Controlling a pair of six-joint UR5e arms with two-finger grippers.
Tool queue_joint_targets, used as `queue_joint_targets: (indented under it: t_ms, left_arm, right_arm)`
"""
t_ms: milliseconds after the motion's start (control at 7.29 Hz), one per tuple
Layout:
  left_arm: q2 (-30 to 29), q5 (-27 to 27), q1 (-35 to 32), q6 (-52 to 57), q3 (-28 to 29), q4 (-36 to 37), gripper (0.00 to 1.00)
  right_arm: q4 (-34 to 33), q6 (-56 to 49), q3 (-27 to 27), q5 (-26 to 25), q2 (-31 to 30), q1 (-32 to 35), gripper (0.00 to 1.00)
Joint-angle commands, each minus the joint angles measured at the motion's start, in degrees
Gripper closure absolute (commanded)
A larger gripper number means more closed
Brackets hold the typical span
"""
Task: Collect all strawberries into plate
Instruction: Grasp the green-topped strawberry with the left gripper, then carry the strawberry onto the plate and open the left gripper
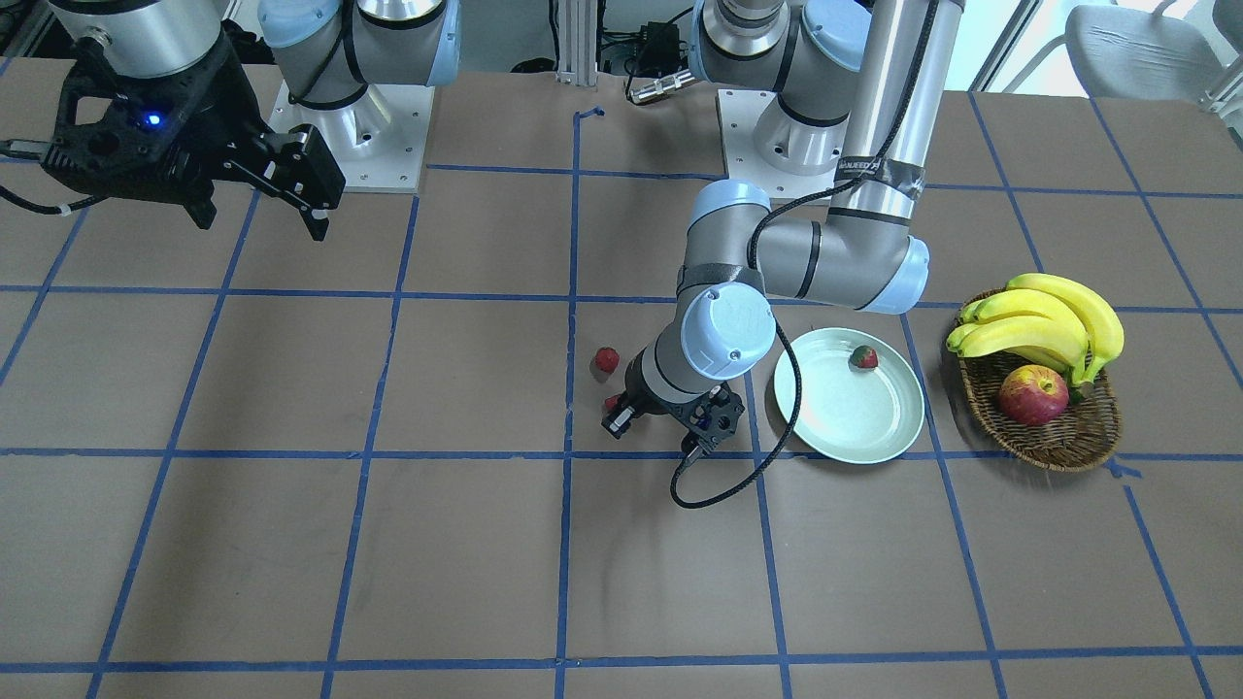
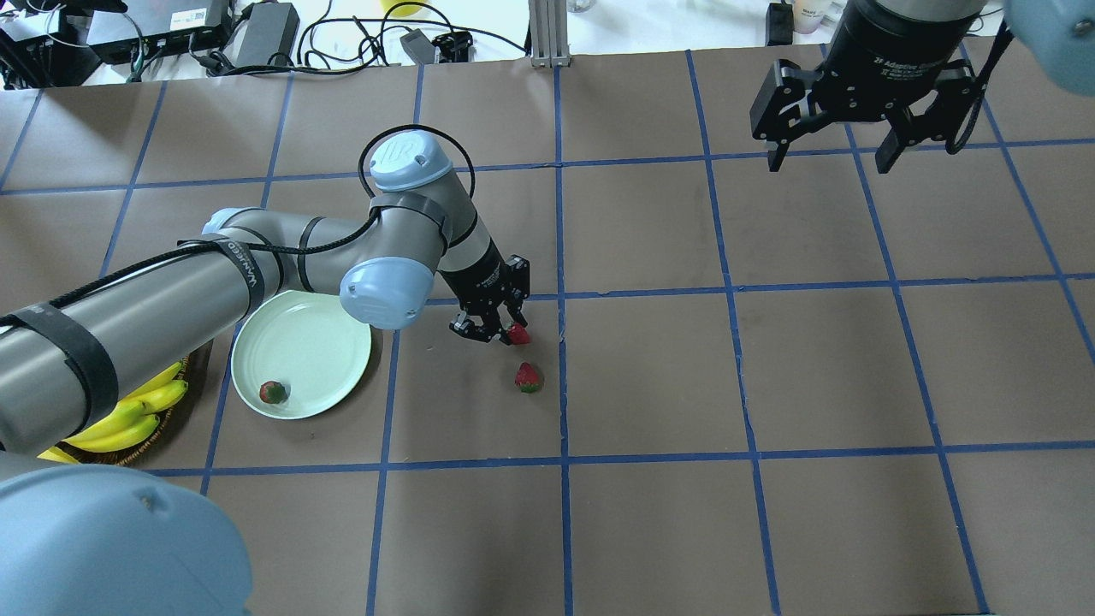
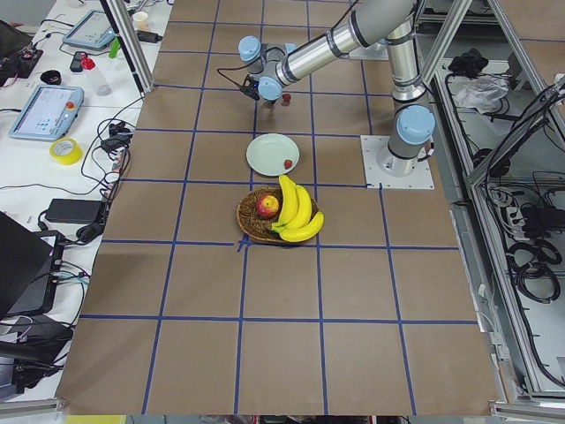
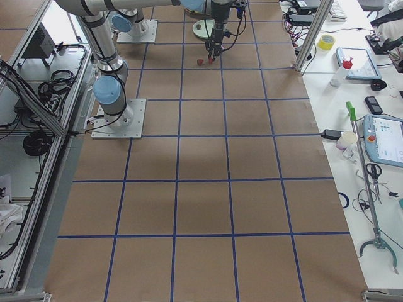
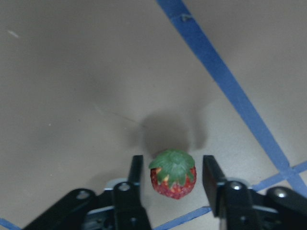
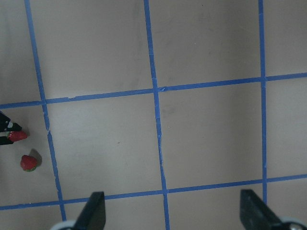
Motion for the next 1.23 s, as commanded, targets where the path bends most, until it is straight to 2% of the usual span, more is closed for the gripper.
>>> queue_joint_targets:
  t_ms: [0, 137, 412, 686, 1097]
  left_arm:
    - [1.3, 2.7, 0.1, 2.0, 0.3, -0.4, 1.0]
    - [2.7, 7.5, 0.3, 3.9, 0.8, -2.5, 1.0]
    - [4.7, 13.1, 2.1, 21.9, 4.3, -14.8, 1.0]
    - [5.7, 13.8, 6.2, 29.8, 4.2, -17.8, 1.0]
    - [7.6, 19.0, 12.0, 59.9, 3.6, -20.9, 1.0]
  right_arm:
    - [0.0, 0.0, -0.1, 0.0, 0.0, 0.1, 0.0]
    - [0.0, 0.0, -0.1, 0.0, 0.0, 0.0, 0.0]
    - [0.0, 0.0, 0.0, 0.0, 0.0, 0.1, 0.0]
    - [0.0, 0.0, 0.0, 0.0, 0.0, 0.1, 0.0]
    - [-0.1, 0.0, -0.1, 0.1, 0.0, 0.1, 0.0]
